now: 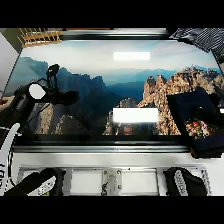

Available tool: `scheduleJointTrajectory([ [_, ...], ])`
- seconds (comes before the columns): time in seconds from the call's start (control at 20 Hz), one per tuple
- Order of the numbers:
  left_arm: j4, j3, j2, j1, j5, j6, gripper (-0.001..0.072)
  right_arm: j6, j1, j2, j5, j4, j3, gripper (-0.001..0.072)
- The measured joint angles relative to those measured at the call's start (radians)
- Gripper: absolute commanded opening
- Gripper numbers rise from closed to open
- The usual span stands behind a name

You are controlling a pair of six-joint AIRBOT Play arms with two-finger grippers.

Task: Fold the clothes and pants, and hang the long-sleeved shirts on hangers.

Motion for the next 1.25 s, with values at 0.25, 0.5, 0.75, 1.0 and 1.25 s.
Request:
scheduleJointTrajectory([
  [0.25,0.000,0.000,0.000,-0.003,0.000,-0.003,0.0006,-0.092,0.312,-0.074,-0.077,0.159,0.000,0.0658],
  [0.5,0.000,0.000,0.000,-0.003,0.000,-0.003,0.0006,-0.113,0.488,-0.142,-0.105,0.200,0.000,0.0013],
  [0.75,0.000,0.000,0.000,-0.003,0.000,-0.003,0.0006,-0.119,0.532,-0.160,-0.111,0.210,0.000,0.0020],
  [1.0,0.000,0.000,0.000,-0.003,0.000,-0.002,0.0006,-0.119,0.540,-0.164,-0.111,0.213,0.000,0.0019],
  [1.25,0.000,0.000,0.000,-0.003,0.000,-0.002,0.0006,-0.119,0.542,-0.164,-0.111,0.214,0.000,0.0020],
])
